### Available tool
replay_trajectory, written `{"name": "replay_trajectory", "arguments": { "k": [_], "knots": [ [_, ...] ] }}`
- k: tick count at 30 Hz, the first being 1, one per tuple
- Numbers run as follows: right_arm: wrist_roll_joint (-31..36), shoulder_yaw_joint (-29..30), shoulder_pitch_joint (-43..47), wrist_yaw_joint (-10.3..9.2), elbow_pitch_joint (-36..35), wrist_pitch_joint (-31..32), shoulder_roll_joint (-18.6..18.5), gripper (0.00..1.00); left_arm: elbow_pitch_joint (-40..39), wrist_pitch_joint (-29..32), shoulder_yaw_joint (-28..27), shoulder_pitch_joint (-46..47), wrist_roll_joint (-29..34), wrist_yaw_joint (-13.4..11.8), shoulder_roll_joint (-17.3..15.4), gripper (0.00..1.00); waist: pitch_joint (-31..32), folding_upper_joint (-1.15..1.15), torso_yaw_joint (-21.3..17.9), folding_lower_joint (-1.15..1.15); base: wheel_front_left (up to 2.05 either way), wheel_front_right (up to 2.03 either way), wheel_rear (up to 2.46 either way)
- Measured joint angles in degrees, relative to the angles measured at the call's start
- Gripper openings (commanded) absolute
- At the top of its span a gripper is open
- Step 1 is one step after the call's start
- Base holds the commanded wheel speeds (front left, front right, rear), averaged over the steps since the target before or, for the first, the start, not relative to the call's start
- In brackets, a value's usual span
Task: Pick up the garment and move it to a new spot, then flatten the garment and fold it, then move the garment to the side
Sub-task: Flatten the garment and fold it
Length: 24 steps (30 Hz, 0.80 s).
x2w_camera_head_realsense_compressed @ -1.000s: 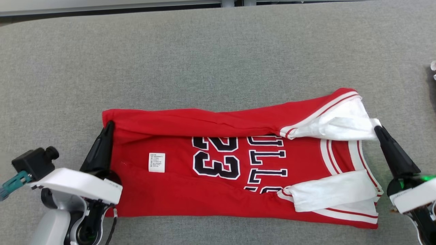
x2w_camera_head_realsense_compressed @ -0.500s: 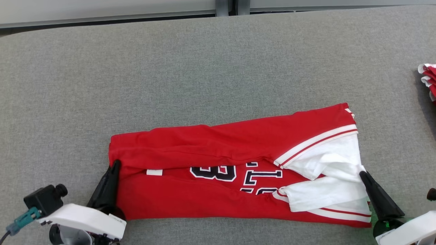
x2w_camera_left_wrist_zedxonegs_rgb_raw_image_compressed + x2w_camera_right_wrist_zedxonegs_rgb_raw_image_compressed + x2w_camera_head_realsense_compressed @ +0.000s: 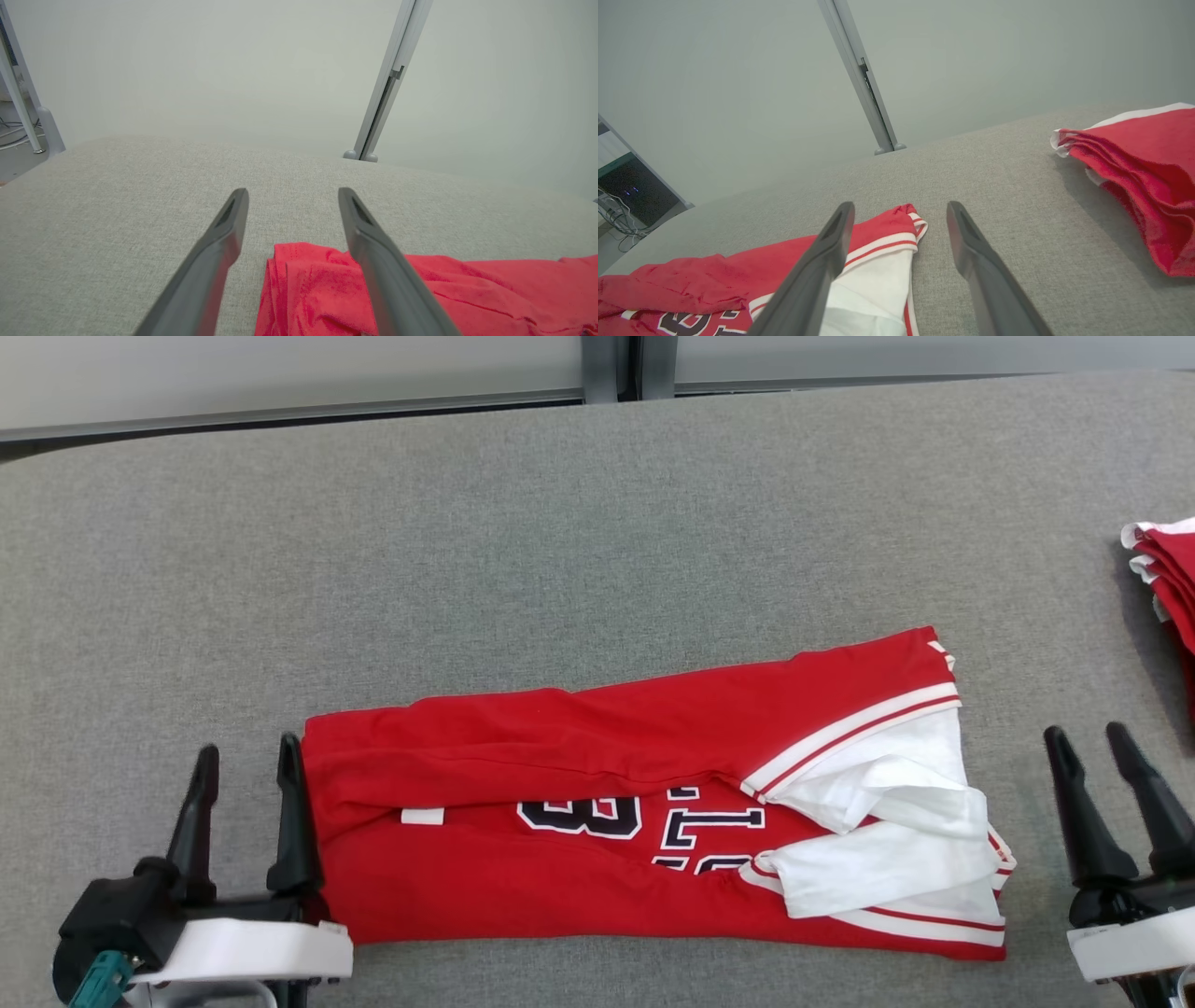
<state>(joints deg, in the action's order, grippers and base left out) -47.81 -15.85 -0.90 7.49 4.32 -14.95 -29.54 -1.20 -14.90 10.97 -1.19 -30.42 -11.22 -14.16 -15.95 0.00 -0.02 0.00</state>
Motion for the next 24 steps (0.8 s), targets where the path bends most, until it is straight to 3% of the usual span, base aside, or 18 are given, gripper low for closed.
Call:
{"name": "replay_trajectory", "arguments": {
  "k": [4,11,24],
  "knots": [
    [8.21,5.83,0.47,0.00,-3.01,-0.01,3.54,1.00,-4.56,-0.08,-1.42,0.86,6.70,-1.30,2.23,1.00,1.09,0.00,-0.05,0.00,0.00,0.00,0.00],
    [19.41,10.00,0.94,0.00,-6.48,3.05,7.78,1.00,-6.19,-0.10,-1.18,0.37,13.05,-0.66,3.97,1.00,3.81,0.00,-0.29,0.00,0.00,0.00,0.00],
    [23.74,9.57,6.84,0.00,-6.14,6.90,11.98,1.00,1.63,0.12,1.22,-4.20,13.84,0.62,3.19,1.00,9.94,0.00,-0.80,0.00,0.00,0.00,0.00]
  ]
}}
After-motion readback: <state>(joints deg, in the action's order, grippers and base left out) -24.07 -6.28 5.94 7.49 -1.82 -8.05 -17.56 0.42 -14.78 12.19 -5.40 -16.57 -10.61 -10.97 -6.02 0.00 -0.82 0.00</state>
